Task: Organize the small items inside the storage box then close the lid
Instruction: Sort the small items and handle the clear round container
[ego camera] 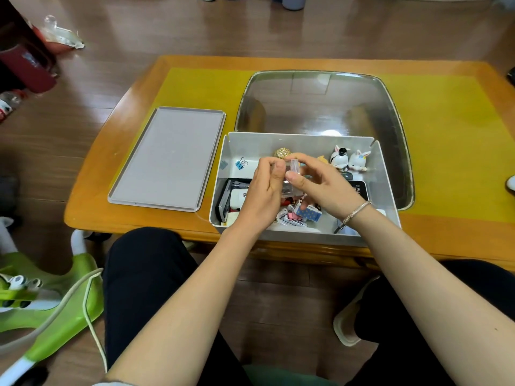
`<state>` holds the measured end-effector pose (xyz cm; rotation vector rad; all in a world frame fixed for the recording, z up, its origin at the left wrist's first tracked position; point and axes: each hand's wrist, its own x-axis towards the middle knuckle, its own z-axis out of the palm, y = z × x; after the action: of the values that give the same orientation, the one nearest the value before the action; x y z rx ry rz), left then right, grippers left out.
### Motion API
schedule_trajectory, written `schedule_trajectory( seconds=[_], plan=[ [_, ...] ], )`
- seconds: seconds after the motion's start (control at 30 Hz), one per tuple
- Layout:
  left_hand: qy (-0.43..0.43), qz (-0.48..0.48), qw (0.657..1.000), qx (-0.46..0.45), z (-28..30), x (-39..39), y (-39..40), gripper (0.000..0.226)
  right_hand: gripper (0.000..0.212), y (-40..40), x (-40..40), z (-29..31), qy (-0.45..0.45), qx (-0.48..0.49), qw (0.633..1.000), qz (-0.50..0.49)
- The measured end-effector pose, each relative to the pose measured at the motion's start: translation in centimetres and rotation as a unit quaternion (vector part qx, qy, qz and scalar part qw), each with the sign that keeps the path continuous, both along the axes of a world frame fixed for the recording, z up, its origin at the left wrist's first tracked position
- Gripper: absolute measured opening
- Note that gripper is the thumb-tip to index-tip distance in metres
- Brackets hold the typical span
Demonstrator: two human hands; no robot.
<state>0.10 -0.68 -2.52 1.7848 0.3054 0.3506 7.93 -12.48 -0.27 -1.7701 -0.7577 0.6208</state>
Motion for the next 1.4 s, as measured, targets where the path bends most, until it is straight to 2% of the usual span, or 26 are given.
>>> schedule_trajectory(
  seconds=[0.1, 0.33, 0.43, 0.5, 0.6, 0.73, 0.8, 0.87, 0.97, 1.1, 1.27, 1.4],
  plan=[
    [0.026, -0.008, 0.999, -0.016, -0.1, 0.0, 0.1, 0.031, 0.049, -0.4, -0.1, 0.2, -0.024, -0.006, 1.0, -0.005],
    [0.106, -0.02, 0.993, -0.041, 0.9, 0.1, 0.6, 0.045, 0.057, -1.2, -0.6, 0.2, -0.099, 0.007, 0.995, 0.004],
    [0.128, 0.022, 0.989, -0.073, 0.9, -0.2, 1.4, 0.046, 0.058, -1.7, -0.3, 0.2, -0.131, 0.021, 0.991, -0.036],
    [0.115, 0.049, 0.988, -0.094, 0.9, -0.5, 2.4, 0.044, 0.058, -2.3, 0.4, 0.1, -0.126, 0.014, 0.989, -0.076],
    [0.088, 0.021, 0.994, -0.063, 0.9, -1.2, 3.7, 0.041, 0.057, -3.8, 1.7, -0.4, -0.145, -0.047, 0.985, -0.085],
    [0.077, 0.014, 0.993, -0.09, 0.5, -1.6, 5.2, 0.034, 0.046, -5.6, 3.0, -1.0, -0.21, -0.106, 0.966, -0.102],
    [0.067, 0.031, 0.995, -0.071, 0.4, -1.9, 5.6, 0.044, 0.037, -6.1, 3.7, -1.2, -0.26, -0.148, 0.946, -0.126],
    [0.049, 0.048, 0.997, -0.026, 0.4, -2.3, 5.8, 0.06, 0.035, -6.3, 4.0, -1.1, -0.273, -0.182, 0.936, -0.129],
    [0.012, 0.09, 0.995, 0.043, 0.4, -2.7, 5.9, 0.066, 0.031, -6.1, 3.8, -1.1, -0.278, -0.181, 0.936, -0.116],
    [-0.044, 0.142, 0.988, 0.042, 0.4, -3.3, 6.0, 0.061, 0.022, -5.2, 3.0, -1.0, -0.274, -0.171, 0.942, -0.093],
    [-0.061, 0.239, 0.965, 0.094, -0.3, -4.1, 6.1, 0.071, 0.013, -3.0, 2.4, -1.4, -0.284, -0.178, 0.939, -0.082],
    [-0.077, 0.252, 0.961, 0.078, -1.1, -4.2, 6.2, 0.067, 0.018, -0.4, 2.6, -2.7, -0.27, -0.223, 0.934, -0.07]
  ],
)
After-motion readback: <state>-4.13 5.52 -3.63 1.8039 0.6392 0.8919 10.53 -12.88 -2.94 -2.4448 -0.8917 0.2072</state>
